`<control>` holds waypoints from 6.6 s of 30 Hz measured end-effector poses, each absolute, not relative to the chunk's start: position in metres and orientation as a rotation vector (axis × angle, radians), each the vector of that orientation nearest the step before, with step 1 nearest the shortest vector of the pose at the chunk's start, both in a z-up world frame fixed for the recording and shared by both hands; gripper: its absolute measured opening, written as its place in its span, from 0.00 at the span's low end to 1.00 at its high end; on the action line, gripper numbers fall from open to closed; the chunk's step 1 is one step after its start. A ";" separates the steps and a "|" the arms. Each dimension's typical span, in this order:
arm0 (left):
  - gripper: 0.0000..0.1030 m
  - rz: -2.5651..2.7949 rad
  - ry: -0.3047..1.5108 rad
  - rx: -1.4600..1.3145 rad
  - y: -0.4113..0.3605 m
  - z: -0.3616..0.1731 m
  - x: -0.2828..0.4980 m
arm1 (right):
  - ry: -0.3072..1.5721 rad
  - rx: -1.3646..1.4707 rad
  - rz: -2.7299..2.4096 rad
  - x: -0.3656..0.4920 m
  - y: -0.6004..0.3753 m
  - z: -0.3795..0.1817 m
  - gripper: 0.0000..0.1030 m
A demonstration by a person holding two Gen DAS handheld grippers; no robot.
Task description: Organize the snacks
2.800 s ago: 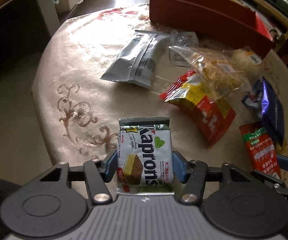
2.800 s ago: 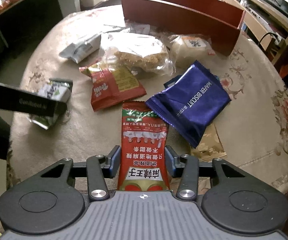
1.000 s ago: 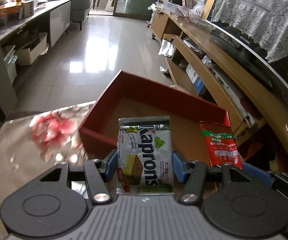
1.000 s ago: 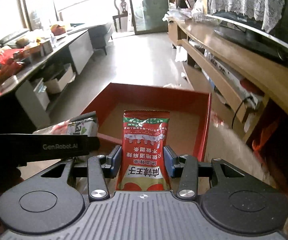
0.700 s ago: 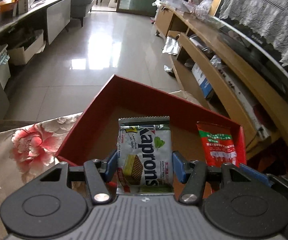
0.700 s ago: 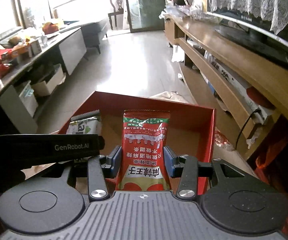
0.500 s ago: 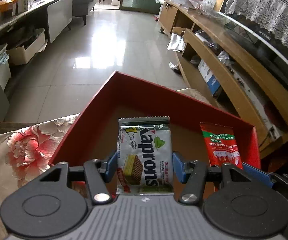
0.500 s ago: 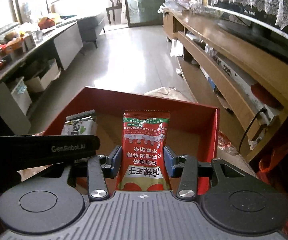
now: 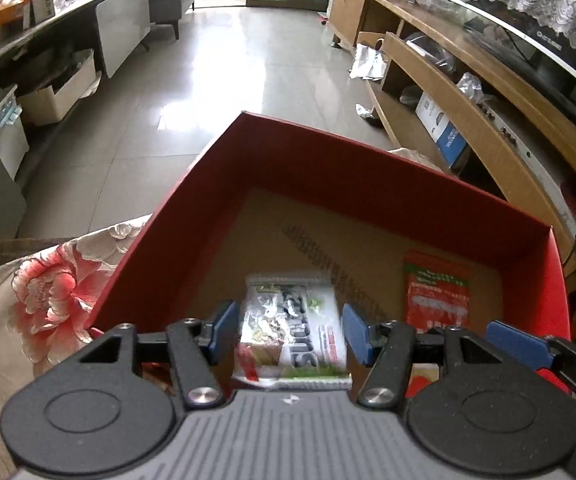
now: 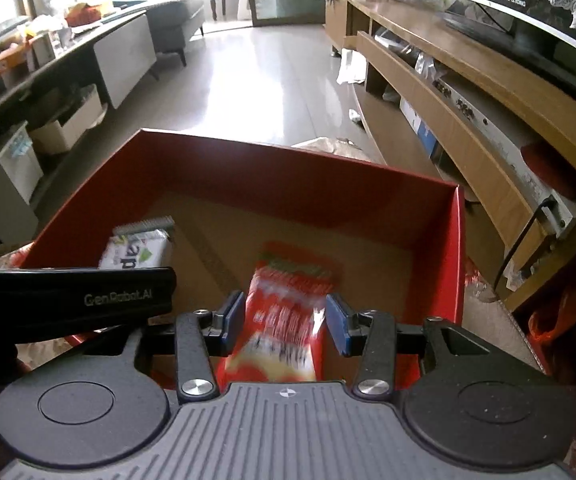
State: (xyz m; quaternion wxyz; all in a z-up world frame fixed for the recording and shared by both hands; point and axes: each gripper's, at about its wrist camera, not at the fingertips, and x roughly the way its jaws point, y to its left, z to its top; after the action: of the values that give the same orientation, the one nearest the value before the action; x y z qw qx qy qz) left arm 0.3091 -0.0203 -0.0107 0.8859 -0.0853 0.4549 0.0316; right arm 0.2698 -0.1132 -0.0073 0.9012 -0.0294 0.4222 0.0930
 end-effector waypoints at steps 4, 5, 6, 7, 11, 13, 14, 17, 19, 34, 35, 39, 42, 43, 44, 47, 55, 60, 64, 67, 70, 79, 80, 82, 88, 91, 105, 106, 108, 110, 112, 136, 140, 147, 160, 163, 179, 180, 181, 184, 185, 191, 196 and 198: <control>0.64 0.064 0.926 -0.151 -0.024 -0.004 0.304 | 0.871 -0.081 0.174 0.268 -0.112 -0.007 0.58; 0.66 0.064 0.920 -0.148 -0.024 -0.002 0.302 | 0.869 -0.078 0.169 0.267 -0.113 -0.007 0.59; 0.67 0.064 0.912 -0.145 -0.023 0.001 0.300 | 0.866 -0.075 0.165 0.267 -0.113 -0.006 0.59; 0.67 0.065 0.905 -0.146 -0.022 0.004 0.299 | 0.862 -0.074 0.162 0.265 -0.113 -0.004 0.59; 0.68 0.063 0.886 -0.166 -0.017 0.014 0.289 | 0.837 -0.078 0.157 0.260 -0.115 0.004 0.62; 0.69 0.056 0.877 -0.177 -0.015 0.020 0.284 | 0.827 -0.078 0.154 0.257 -0.115 0.009 0.63; 0.69 0.054 0.873 -0.179 -0.015 0.022 0.281 | 0.820 -0.078 0.153 0.254 -0.115 0.011 0.64; 0.69 0.045 0.854 -0.176 -0.014 0.031 0.272 | 0.815 -0.077 0.149 0.247 -0.116 0.017 0.65; 0.69 0.039 0.848 -0.173 -0.013 0.034 0.264 | 0.814 -0.090 0.153 0.241 -0.115 0.019 0.65; 0.69 -0.017 0.879 -0.142 -0.005 0.035 0.213 | 0.821 -0.110 0.151 0.200 -0.123 0.029 0.67; 0.69 -0.021 0.881 -0.141 -0.005 0.035 0.210 | 0.823 -0.111 0.150 0.196 -0.123 0.028 0.67; 0.69 -0.035 0.895 -0.135 -0.004 0.032 0.196 | 0.836 -0.122 0.155 0.184 -0.121 0.026 0.67; 0.69 -0.049 0.919 -0.155 0.000 0.028 0.186 | 0.845 -0.137 0.158 0.175 -0.119 0.025 0.68; 0.69 -0.053 0.926 -0.159 0.001 0.027 0.183 | 0.849 -0.137 0.157 0.173 -0.119 0.024 0.68; 0.69 -0.055 0.931 -0.160 0.002 0.026 0.179 | 0.854 -0.133 0.155 0.170 -0.120 0.024 0.68; 0.69 -0.054 0.938 -0.154 0.006 0.024 0.169 | 0.874 -0.119 0.161 0.162 -0.124 0.022 0.68; 0.69 -0.088 1.001 -0.178 0.009 0.009 0.149 | 0.923 -0.131 0.156 0.136 -0.128 0.011 0.69; 0.75 -0.203 1.029 -0.127 -0.007 0.005 0.145 | 0.939 -0.113 0.155 0.118 -0.135 0.007 0.72; 0.78 -0.299 1.023 -0.052 -0.023 0.005 0.150 | 0.948 -0.091 0.158 0.104 -0.147 0.006 0.75; 0.80 -0.355 1.019 0.014 -0.032 0.006 0.156 | 0.969 -0.062 0.156 0.099 -0.159 0.003 0.76; 0.81 -0.399 1.017 0.080 -0.039 0.005 0.162 | 0.989 -0.045 0.147 0.095 -0.169 -0.001 0.76; 0.84 -0.541 1.068 0.229 -0.050 -0.016 0.167 | 1.025 0.008 0.157 0.096 -0.184 -0.007 0.80; 0.84 -0.549 1.078 0.233 -0.049 -0.019 0.166 | 1.031 0.013 0.158 0.096 -0.185 -0.008 0.80; 0.84 -0.566 1.082 0.245 -0.045 -0.022 0.159 | 1.040 0.016 0.156 0.097 -0.187 -0.010 0.80; 0.86 -0.560 1.100 0.233 -0.033 -0.025 0.142 | 1.047 0.013 0.165 0.099 -0.186 -0.010 0.81; 0.86 -0.535 1.113 0.218 -0.036 -0.027 0.145 | 1.050 0.006 0.162 0.099 -0.184 -0.010 0.82; 0.73 -0.436 1.070 0.384 -0.068 -0.032 0.133 | 1.098 0.024 0.107 0.102 -0.197 -0.023 0.83; 0.73 -0.427 1.069 0.374 -0.066 -0.031 0.132 | 1.104 0.021 0.103 0.102 -0.197 -0.025 0.83; 0.71 -0.408 1.064 0.360 -0.062 -0.028 0.129 | 1.123 0.033 0.091 0.103 -0.198 -0.031 0.83; 0.71 -0.392 1.062 0.339 -0.058 -0.025 0.127 | 1.140 0.056 0.092 0.104 -0.198 -0.035 0.81; 0.71 -0.385 1.067 0.308 -0.055 -0.024 0.127 | 1.145 0.060 0.082 0.106 -0.197 -0.038 0.80; 0.68 -0.336 1.090 0.268 -0.050 -0.029 0.126 | 1.137 -0.013 0.085 0.090 -0.186 -0.040 0.70; 0.60 -0.340 1.081 0.240 -0.046 -0.022 0.123 | 1.084 -0.022 0.100 0.084 -0.180 -0.026 0.70; 0.74 -0.318 1.076 0.316 -0.056 -0.028 0.121 | 1.098 -0.059 0.102 0.081 -0.174 -0.030 0.70; 0.74 -0.310 1.103 0.395 -0.068 -0.042 0.125 | 1.109 -0.022 0.121 0.084 -0.175 -0.028 0.70; 0.72 -0.304 1.097 0.393 -0.068 -0.042 0.123 | 1.110 -0.022 0.126 0.085 -0.175 -0.029 0.70; 0.72 -0.289 1.065 0.306 -0.052 -0.023 0.115 | 1.048 -0.066 0.153 0.081 -0.162 -0.014 0.69; 0.72 -0.286 1.065 0.298 -0.050 -0.022 0.115 | 1.046 -0.069 0.155 0.081 -0.161 -0.014 0.69; 0.72 -0.283 1.065 0.291 -0.048 -0.021 0.115 | 1.046 -0.071 0.156 0.081 -0.160 -0.014 0.69; 0.72 -0.273 1.060 0.263 -0.040 -0.018 0.114 | 1.039 -0.075 0.163 0.082 -0.157 -0.012 0.69; 0.72 -0.270 1.058 0.254 -0.038 -0.016 0.113 | 1.035 -0.076 0.165 0.082 -0.156 -0.011 0.69; 0.72 -0.250 1.039 0.207 -0.030 -0.007 0.115 | 1.006 -0.078 0.185 0.085 -0.146 -0.002 0.69; 0.72 -0.233 1.016 0.170 -0.023 0.003 0.119 | 0.974 -0.084 0.188 0.090 -0.139 0.008 0.69; 0.72 -0.229 1.006 0.158 -0.021 0.007 0.120 | 0.962 -0.079 0.187 0.092 -0.138 0.011 0.69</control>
State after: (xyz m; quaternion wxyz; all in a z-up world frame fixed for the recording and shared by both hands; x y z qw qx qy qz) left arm 0.1201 -0.0211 0.0065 0.8669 0.0755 0.4805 -0.1095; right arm 0.0924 -0.1383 0.0113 0.8816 -0.0381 0.4618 0.0899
